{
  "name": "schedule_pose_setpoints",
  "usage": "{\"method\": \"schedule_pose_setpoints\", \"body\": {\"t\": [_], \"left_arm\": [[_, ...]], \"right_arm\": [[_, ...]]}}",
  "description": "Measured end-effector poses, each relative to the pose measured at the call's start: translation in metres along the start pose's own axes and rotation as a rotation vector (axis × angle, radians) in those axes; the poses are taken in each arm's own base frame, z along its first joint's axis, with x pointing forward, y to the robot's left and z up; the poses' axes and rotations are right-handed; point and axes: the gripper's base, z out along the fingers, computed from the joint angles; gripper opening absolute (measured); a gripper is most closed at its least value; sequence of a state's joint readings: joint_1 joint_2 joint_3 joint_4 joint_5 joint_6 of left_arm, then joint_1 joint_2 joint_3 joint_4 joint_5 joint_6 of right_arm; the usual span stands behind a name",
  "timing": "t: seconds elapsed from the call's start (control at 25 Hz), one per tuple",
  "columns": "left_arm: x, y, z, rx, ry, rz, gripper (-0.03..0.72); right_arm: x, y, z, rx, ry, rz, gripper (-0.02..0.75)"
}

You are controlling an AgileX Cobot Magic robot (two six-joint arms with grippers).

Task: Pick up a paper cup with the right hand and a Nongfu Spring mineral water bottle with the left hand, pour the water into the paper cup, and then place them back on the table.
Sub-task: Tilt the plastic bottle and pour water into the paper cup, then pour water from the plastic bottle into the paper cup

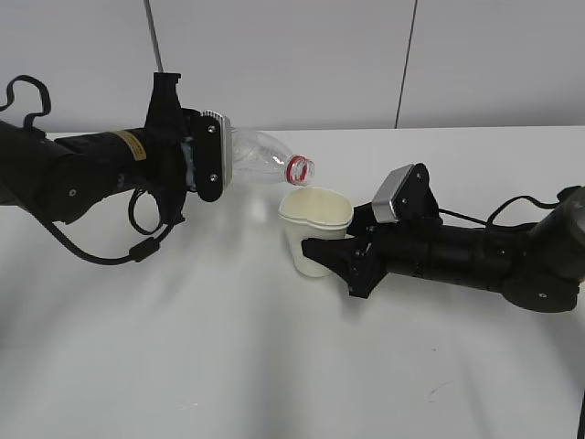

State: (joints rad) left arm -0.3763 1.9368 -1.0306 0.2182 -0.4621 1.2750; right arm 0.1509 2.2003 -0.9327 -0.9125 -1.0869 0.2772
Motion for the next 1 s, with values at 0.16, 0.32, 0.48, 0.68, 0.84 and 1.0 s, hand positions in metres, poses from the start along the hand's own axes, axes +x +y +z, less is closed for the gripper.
{"method": "schedule_pose_setpoints", "body": {"t": [0.16,0.32,0.48,0.68,0.84,1.0], "left_arm": [[-0.0002,0.0006,0.0000,-0.007,-0.002,0.042,0.337],[-0.0006,0.0023,0.0000,-0.026,-0.006,0.063,0.337],[-0.0009,0.0047,-0.0001,-0.052,-0.008,0.087,0.337],[-0.0003,0.0067,-0.0002,-0.073,0.001,0.107,0.335],[-0.0001,0.0070,-0.0003,-0.077,0.004,0.127,0.335],[-0.0001,0.0072,-0.0003,-0.079,0.005,0.137,0.335]], "right_arm": [[0.0000,0.0001,0.0000,-0.002,0.000,-0.001,0.452],[-0.0015,0.0010,-0.0003,-0.012,0.000,-0.011,0.452],[-0.0032,0.0011,-0.0006,-0.015,-0.002,-0.015,0.452],[-0.0036,0.0012,-0.0007,-0.016,-0.002,-0.017,0.452],[-0.0034,0.0015,-0.0007,-0.020,0.001,-0.019,0.452],[-0.0033,0.0016,-0.0007,-0.020,0.001,-0.019,0.452]]}}
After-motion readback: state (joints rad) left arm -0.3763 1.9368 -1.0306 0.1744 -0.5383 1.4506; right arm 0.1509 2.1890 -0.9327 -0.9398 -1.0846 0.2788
